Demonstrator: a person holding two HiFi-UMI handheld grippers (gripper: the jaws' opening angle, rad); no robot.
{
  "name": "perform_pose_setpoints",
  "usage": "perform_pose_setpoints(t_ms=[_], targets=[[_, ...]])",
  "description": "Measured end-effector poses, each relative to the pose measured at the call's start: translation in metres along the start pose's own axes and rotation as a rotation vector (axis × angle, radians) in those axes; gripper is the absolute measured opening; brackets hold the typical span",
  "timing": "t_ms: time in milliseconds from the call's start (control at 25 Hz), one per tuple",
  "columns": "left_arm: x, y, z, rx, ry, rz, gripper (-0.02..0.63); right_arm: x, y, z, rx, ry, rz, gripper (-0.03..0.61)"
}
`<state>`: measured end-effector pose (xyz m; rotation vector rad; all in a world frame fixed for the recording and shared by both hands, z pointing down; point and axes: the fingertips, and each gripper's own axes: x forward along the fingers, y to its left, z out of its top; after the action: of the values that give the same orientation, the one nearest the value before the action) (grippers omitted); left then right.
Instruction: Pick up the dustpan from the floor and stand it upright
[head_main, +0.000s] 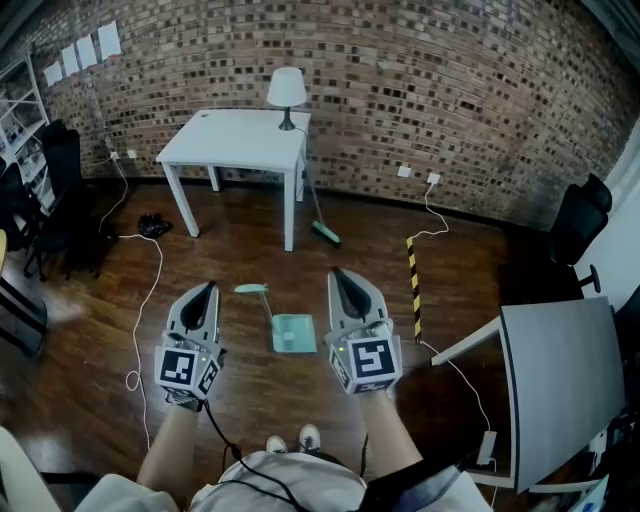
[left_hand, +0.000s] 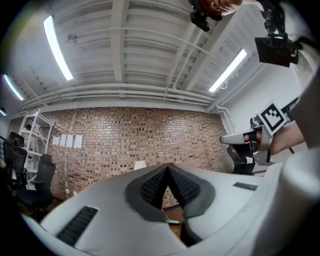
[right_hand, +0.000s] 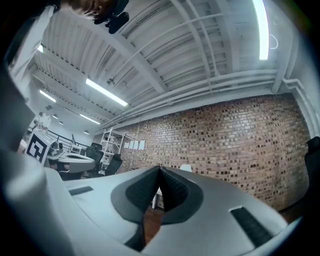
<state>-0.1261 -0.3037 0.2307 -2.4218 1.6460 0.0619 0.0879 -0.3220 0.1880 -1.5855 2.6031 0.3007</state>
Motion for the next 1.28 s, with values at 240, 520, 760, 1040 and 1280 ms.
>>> perform_pose_setpoints(t_ms=[240, 520, 760, 1040, 1280], targets=[[-0.020, -0.009, 0.017, -0.017, -0.005, -0.017, -0.006, -0.017, 0.018, 0.014, 0.025, -0.012, 0.021, -0.020], [-0.056, -0.031, 0.047, -0.004, -0.048, -0.073, -0.006, -0.056, 0.043, 0.012, 0.021, 0.022, 0.036, -0.020], [-0.103, -0.058, 0.058, -0.017, -0.062, -0.077, -0.006, -0.111, 0.057, 0.015, 0.101, 0.023, 0.011, -0.018], [-0.180, -0.135, 0.060, -0.011, -0.034, -0.028, -0.005, -0.226, 0.051, 0.030, 0.119, 0.011, 0.004, -0.020], [-0.276, -0.223, 0.074, -0.034, -0.007, 0.037, -0.005, -0.355, 0.052, 0.038, 0.110, 0.062, 0.050, -0.020]])
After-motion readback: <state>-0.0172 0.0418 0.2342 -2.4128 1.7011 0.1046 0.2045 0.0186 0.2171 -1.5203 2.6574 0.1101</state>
